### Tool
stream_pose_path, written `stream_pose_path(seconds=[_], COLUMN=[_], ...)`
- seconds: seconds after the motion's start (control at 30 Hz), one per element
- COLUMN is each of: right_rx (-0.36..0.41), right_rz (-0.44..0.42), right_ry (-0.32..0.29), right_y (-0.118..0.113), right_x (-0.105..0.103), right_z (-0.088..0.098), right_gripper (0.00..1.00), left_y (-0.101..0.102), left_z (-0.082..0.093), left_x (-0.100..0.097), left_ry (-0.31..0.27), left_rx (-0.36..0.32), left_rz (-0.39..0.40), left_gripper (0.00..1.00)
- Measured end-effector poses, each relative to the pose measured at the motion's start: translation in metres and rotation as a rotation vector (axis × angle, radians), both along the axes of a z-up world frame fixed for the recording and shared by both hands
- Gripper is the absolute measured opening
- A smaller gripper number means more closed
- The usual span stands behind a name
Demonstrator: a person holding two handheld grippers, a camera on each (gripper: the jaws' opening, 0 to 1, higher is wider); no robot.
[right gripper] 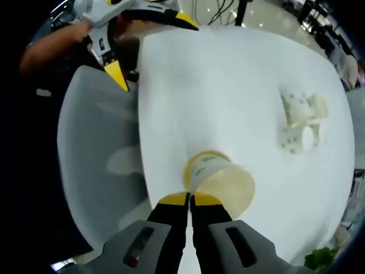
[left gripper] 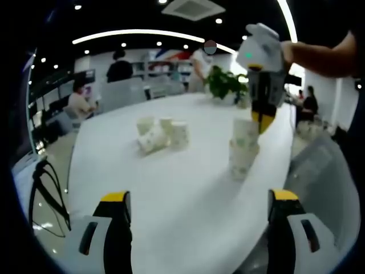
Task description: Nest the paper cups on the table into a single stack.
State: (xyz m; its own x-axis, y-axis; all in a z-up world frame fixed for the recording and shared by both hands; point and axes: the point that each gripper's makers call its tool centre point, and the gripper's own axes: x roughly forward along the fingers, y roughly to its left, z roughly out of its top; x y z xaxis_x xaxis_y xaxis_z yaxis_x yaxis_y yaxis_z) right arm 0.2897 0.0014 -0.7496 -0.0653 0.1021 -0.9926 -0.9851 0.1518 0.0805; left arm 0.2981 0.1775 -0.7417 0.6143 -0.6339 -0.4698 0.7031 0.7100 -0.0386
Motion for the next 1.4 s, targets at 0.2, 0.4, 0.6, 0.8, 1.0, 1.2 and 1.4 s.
stream_pose_path(seconds=[0.2, 0.4, 0.6, 0.8, 1.0, 1.2, 1.4], right_rx=[-0.015, -0.037, -0.052, 0.013, 0.062, 0.137, 0.286], right_rz=[0.005, 0.016, 0.035, 0.054, 0.034, 0.017, -0.042], right_ry=[-0.015, -0.044, -0.063, -0.080, -0.068, -0.061, -0.082], right_y=[0.000, 0.000, -0.001, 0.007, 0.009, 0.012, 0.014], right_x=[0.000, -0.001, -0.004, -0.001, -0.002, -0.001, 0.010], right_z=[-0.005, -0.015, -0.024, -0.023, -0.021, -0.016, -0.003], right_gripper=[0.00, 0.00, 0.00, 0.00, 0.07, 0.12, 0.24], left_y=[0.000, 0.000, 0.000, -0.002, -0.005, -0.008, -0.010], left_z=[0.000, 0.001, -0.003, -0.004, -0.004, -0.004, -0.002], left_x=[0.000, 0.000, -0.002, -0.003, -0.002, -0.001, -0.001], left_ry=[0.001, -0.002, 0.005, 0.009, 0.009, 0.011, 0.009], left_rx=[-0.003, -0.005, -0.002, 0.000, -0.006, -0.005, -0.001], left_rz=[0.003, 0.003, 0.001, -0.007, -0.015, -0.021, -0.029], left_gripper=[0.99, 0.99, 0.99, 0.99, 0.99, 0.99, 0.99])
